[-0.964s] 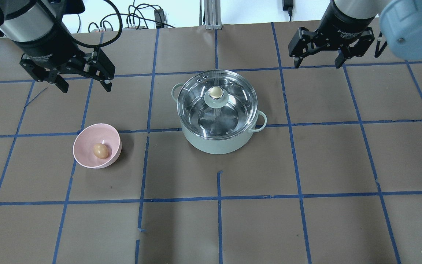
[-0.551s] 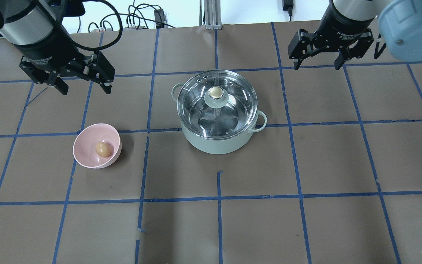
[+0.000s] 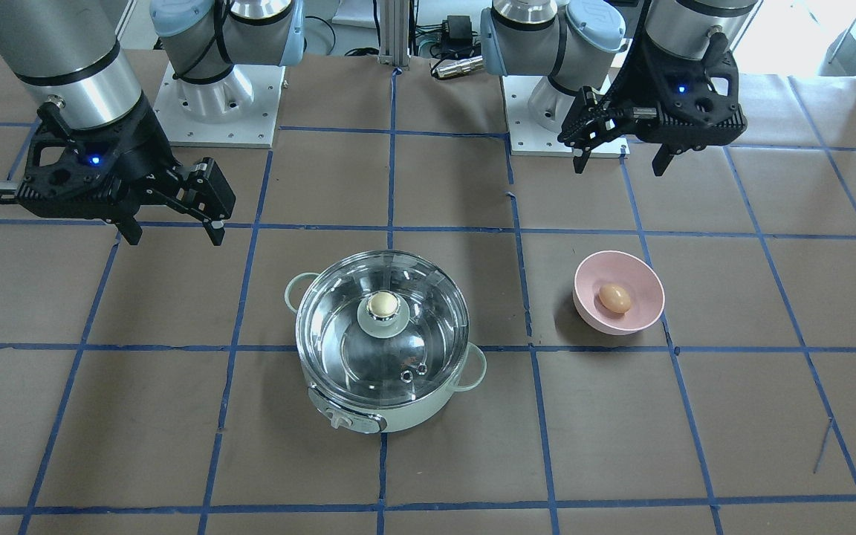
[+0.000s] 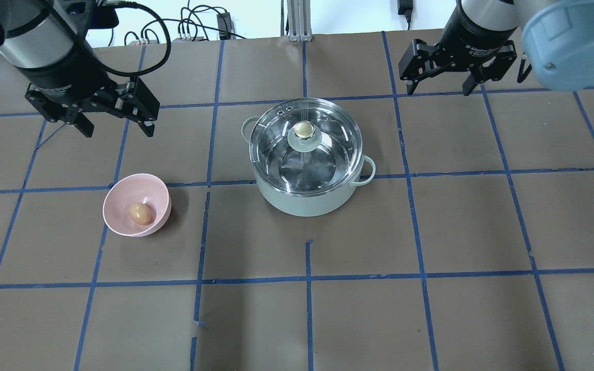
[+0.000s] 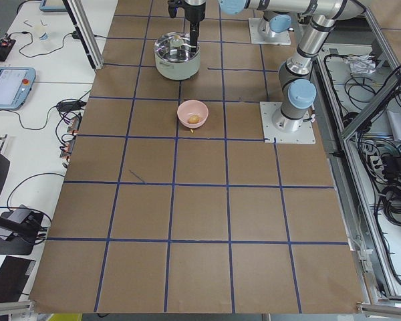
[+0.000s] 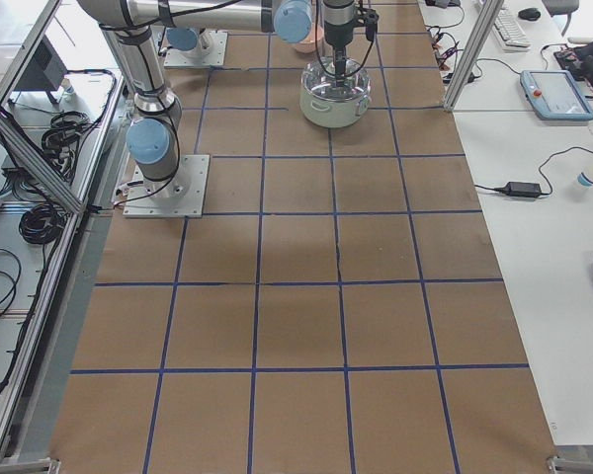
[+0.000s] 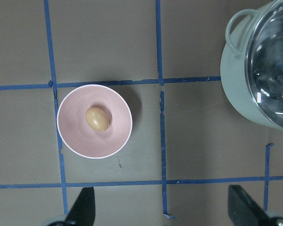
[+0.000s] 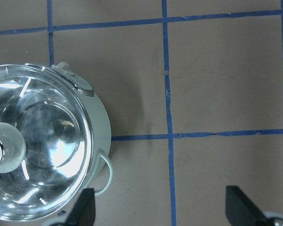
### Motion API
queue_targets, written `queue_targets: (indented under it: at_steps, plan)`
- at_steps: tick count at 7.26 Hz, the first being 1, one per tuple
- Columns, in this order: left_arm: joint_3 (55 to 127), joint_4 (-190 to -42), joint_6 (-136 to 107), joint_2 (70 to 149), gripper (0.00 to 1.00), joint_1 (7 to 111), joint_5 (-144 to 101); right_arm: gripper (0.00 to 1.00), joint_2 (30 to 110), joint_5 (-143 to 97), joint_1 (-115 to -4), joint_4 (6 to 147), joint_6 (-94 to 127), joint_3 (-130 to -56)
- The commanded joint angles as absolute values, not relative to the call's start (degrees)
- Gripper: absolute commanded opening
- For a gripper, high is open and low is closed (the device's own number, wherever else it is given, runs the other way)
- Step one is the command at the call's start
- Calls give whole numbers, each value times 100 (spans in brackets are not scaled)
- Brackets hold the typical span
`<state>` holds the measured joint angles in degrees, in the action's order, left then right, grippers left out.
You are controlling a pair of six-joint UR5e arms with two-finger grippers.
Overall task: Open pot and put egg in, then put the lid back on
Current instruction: 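Move the right gripper over the lid knob while the left gripper nears the bowl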
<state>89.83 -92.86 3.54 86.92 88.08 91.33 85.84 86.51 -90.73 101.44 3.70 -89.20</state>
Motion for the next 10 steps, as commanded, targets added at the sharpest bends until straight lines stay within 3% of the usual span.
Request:
queue_targets:
  at_steps: [1,5,7,10]
  plan:
    - [9087,-9168,299,8902,100,8702,9132,96,8351,8727,-9646,10640,807,-8877]
    - [10061,-7755,-315,9237,100,8219,9149,91,7507,8911,-10782,11247,2029,-8473]
    - [10500,-7027,-832,9360,100,8060,9149,99,7183,8921,-10950,11529,2214,-8499]
    - [11353,-5988,-1265,9360,100,7849,9149,99,6838,9035,-11171,11865,2232,-8595]
